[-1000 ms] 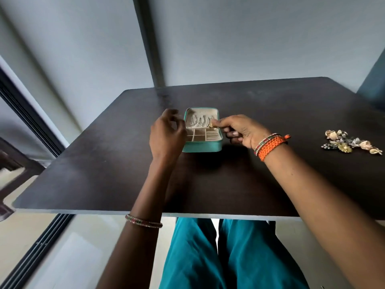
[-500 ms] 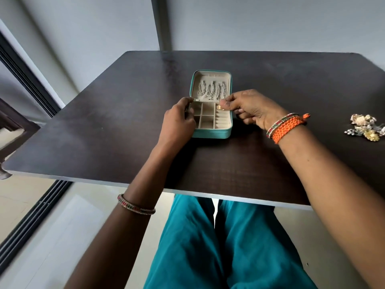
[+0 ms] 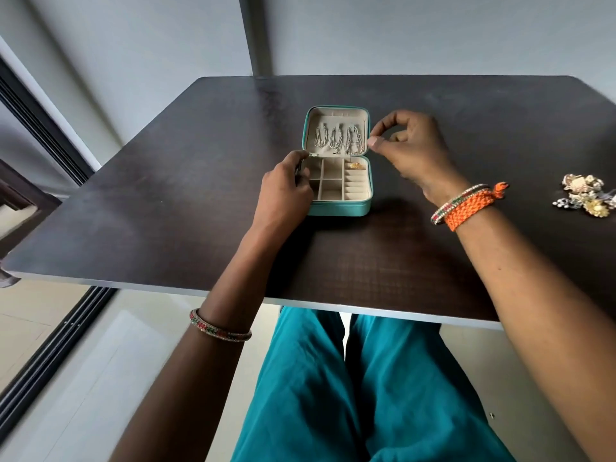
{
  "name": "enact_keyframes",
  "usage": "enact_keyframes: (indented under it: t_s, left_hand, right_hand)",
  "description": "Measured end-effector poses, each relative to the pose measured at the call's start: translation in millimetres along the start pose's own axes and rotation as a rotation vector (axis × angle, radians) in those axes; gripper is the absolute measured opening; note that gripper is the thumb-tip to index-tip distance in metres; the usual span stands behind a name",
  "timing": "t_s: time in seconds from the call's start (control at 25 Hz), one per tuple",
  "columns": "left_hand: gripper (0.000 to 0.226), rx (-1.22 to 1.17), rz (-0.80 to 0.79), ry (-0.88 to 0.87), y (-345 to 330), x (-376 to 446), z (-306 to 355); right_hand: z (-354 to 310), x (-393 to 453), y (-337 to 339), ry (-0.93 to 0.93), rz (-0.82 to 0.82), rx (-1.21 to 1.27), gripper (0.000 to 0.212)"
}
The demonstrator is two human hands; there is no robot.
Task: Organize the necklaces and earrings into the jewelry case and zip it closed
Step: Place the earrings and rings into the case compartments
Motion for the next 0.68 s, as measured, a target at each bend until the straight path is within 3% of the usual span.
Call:
enact_keyframes:
  t_s: [0.12,0.24,0.68]
  left_hand:
    - [0.037,-0.002,-0.002,0.001,0,0,0]
    - [0.036,-0.006,-0.003,0.002,0,0,0]
    - [0.037,0.002,0.006,-0.010,1,0,0]
  right_hand:
    - [-17,-15,1,0.213,-0.029,-0.337,0.025]
    - [-25,-26,-6,0.210,-0.047,-0.532,0.031]
    - [-21,-28,-12,0.218,-0.087,-0.622,0.031]
Point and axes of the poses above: each hand's wrist, its own x-axis towards the middle knuckle, its own y-axis out of the back of the hand, z = x × y, the point moved 2 cm from there along x, towards the middle knuckle, and after that the axes turned 11 degrees about x, right-handed, at the moved point
